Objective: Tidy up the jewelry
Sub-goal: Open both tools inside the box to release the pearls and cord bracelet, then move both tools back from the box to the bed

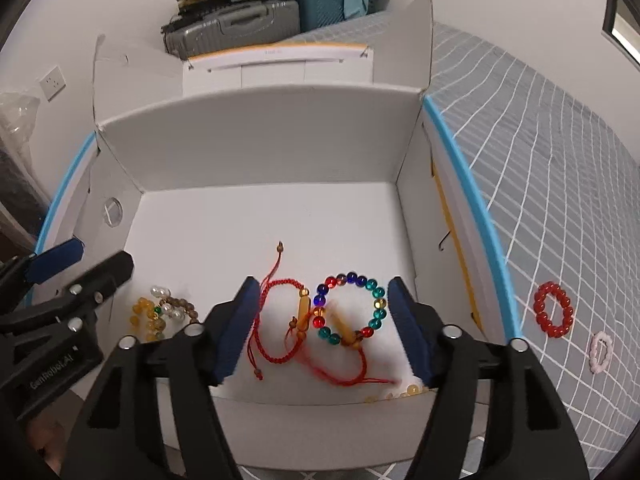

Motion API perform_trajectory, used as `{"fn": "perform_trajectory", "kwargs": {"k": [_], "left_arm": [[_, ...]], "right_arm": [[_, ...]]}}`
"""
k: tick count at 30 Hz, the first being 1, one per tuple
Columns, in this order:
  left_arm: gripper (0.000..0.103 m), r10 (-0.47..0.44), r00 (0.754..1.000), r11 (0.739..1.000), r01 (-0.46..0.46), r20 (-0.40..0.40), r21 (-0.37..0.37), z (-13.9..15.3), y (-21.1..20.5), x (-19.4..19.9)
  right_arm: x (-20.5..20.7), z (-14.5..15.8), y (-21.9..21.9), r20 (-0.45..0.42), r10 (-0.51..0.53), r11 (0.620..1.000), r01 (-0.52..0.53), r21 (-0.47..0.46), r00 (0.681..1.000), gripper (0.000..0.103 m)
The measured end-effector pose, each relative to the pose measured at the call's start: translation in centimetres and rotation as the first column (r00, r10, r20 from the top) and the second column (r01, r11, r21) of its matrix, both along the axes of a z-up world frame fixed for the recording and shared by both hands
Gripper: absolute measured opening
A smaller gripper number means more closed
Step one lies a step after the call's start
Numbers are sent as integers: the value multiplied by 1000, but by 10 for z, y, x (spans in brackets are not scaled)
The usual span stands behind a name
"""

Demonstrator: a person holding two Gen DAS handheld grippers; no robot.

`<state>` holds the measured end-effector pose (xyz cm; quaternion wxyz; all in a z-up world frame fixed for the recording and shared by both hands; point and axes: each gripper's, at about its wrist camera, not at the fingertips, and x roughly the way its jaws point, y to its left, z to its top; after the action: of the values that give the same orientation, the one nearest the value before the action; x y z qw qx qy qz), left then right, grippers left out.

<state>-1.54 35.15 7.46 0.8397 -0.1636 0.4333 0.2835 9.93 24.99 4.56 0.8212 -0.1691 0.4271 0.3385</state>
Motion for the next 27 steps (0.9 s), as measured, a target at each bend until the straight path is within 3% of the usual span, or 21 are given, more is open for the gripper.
{"fn": "perform_trajectory", "kwargs": {"k": [3, 12, 21, 27], "left_arm": [[85, 12, 1000, 1000, -12, 9, 18, 6, 0, -3], [98, 24, 999, 998, -26, 48, 49, 17, -6, -10], [98, -4, 998, 998, -1, 70, 65, 28, -24, -4], [98, -63, 994, 997, 58, 84, 56, 33, -51, 21]], "right_arm": [[-2, 9, -6, 28, -9, 1000, 8, 16, 1000, 80], [-4, 23, -28, 63, -30, 998, 27, 51, 998, 95], [6, 35, -66, 94, -91, 994, 85, 69, 991, 96], [19, 35, -109, 134, -159, 986, 150, 72, 978, 96]]}}
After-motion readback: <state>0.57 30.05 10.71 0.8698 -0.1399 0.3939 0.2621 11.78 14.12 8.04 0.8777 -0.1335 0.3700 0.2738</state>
